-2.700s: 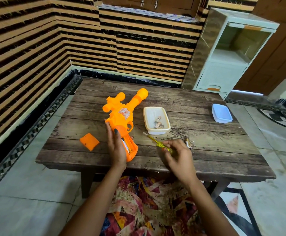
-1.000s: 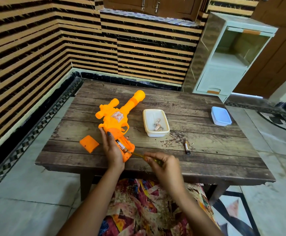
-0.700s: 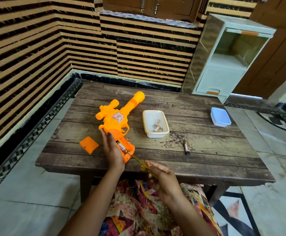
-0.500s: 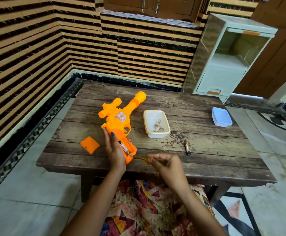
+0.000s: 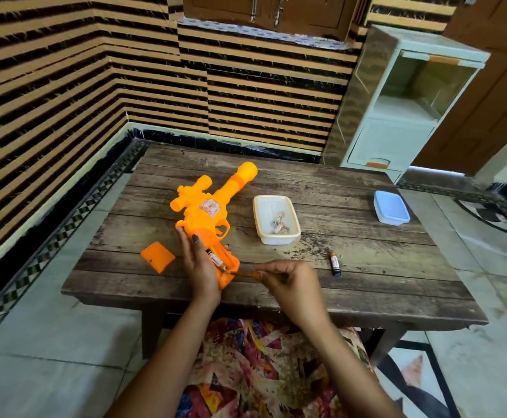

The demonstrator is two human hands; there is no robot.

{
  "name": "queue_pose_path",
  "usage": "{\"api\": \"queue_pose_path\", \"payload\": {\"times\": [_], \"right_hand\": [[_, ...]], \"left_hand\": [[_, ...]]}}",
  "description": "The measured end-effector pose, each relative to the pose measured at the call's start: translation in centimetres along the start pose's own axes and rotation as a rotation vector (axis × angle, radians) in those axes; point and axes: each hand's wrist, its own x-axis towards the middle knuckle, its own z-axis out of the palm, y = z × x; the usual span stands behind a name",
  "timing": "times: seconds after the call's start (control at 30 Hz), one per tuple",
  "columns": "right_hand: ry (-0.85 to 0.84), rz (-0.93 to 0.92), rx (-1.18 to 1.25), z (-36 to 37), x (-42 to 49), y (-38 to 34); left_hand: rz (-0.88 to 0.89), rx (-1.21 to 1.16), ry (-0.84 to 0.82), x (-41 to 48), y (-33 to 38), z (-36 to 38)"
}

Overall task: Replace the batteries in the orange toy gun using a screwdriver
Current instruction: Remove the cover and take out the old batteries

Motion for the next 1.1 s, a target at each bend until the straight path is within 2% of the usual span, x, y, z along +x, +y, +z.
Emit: {"api": "queue_pose_path", "payload": {"times": [0.13, 0.2, 0.3, 0.37, 0.63, 0.7, 0.73, 0.8, 0.9, 0.97, 1.03, 1.1], "right_hand": [[0.120, 0.221, 0.500, 2.5, -2.1, 2.2], [0.146, 0.310, 0.668, 3.4, -2.9, 2.6], [0.175, 0.372, 0.826, 3.7, -2.9, 2.2], [0.188, 0.340, 0.828, 3.4, -2.1, 1.8], [0.112, 0.270, 0.646, 1.1, -1.6, 2.6], [0.175, 0.234, 0.561, 0.4, -1.4, 3.5], [0.232, 0.202, 0.455, 0.0, -1.2, 4.0], [0.303, 0.113, 0.081, -0.7, -0.7, 5.0], [0.202, -0.044, -0.393, -1.0, 0.4, 6.5], [0.174, -0.065, -0.510, -1.2, 0.9, 7.1], [0.306, -0.063, -0.502, -2.2, 1.4, 7.5], [0.534, 0.033, -0.489, -4.2, 2.0, 8.4]], "left_hand": [[-0.017, -0.030, -0.003, 0.1, 0.1, 0.0], [-0.015, -0.014, 0.003, 0.0, 0.3, 0.0], [0.020, 0.057, 0.004, 0.0, -0.1, 0.0], [0.046, 0.110, 0.012, -0.2, 0.0, 0.0], [0.035, 0.120, -0.035, -0.2, -0.1, -0.2], [0.039, 0.108, -0.035, -0.4, 0.0, -0.1], [0.049, 0.112, -0.032, -0.6, 0.1, -0.1], [0.056, 0.122, -0.036, -0.7, 0.1, 0.0], [0.052, 0.116, -0.041, -0.5, 0.0, -0.1], [0.056, 0.107, -0.047, -0.5, 0.1, -0.2], [0.062, 0.108, -0.046, -0.4, -0.1, -0.2], [0.063, 0.117, -0.039, -0.3, -0.1, -0.2]]}}
